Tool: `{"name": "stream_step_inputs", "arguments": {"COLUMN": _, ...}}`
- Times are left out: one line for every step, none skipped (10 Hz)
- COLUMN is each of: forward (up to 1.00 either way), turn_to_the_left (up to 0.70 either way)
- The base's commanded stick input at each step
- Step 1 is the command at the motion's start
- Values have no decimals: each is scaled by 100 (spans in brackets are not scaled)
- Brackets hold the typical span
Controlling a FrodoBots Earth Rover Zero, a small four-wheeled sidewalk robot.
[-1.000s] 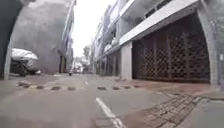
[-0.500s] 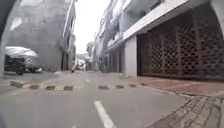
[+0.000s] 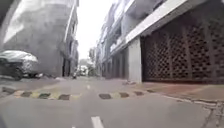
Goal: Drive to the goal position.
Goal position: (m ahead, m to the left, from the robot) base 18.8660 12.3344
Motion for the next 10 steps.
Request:
{"name": "stream_step_inputs", "arguments": {"forward": 100, "turn_to_the_left": 40}}
{"name": "stream_step_inputs", "arguments": {"forward": 100, "turn_to_the_left": 40}}
{"name": "stream_step_inputs", "arguments": {"forward": 100, "turn_to_the_left": 40}}
{"name": "stream_step_inputs", "arguments": {"forward": 100, "turn_to_the_left": 40}}
{"name": "stream_step_inputs", "arguments": {"forward": 100, "turn_to_the_left": 37}}
{"name": "stream_step_inputs", "arguments": {"forward": 100, "turn_to_the_left": 0}}
{"name": "stream_step_inputs", "arguments": {"forward": 100, "turn_to_the_left": 0}}
{"name": "stream_step_inputs", "arguments": {"forward": 100, "turn_to_the_left": 0}}
{"name": "stream_step_inputs", "arguments": {"forward": 100, "turn_to_the_left": 0}}
{"name": "stream_step_inputs", "arguments": {"forward": 100, "turn_to_the_left": 0}}
